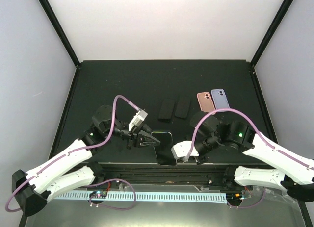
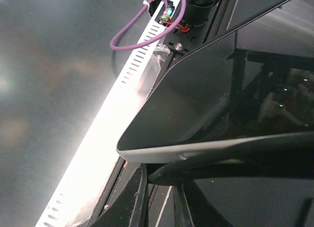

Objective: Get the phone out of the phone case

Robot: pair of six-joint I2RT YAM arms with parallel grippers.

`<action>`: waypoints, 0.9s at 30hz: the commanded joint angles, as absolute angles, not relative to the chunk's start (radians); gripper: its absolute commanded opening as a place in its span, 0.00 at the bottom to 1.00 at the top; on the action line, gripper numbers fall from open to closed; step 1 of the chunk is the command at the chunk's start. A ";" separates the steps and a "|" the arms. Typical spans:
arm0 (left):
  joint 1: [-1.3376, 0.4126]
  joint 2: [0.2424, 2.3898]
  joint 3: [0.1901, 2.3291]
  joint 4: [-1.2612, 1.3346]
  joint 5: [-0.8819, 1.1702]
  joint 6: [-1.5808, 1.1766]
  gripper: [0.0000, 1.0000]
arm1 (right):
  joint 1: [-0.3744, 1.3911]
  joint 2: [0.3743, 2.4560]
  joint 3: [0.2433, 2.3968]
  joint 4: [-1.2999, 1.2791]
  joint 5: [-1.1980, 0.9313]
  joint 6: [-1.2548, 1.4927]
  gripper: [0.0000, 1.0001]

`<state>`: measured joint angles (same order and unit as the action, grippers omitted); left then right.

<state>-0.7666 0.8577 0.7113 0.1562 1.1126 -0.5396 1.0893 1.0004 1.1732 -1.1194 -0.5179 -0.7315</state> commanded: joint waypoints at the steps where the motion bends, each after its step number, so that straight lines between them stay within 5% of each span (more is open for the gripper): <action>1: -0.767 0.839 0.703 0.299 1.153 -0.675 0.01 | 1.096 0.979 1.151 -0.972 -0.385 -0.754 0.01; 17: -0.765 0.739 0.611 0.313 1.078 -0.680 0.02 | 0.937 0.938 1.105 -0.684 -0.331 -0.417 0.05; 27: -0.767 0.721 0.564 0.345 1.046 -0.685 0.02 | 0.862 0.979 1.154 -0.631 -0.418 -0.276 0.25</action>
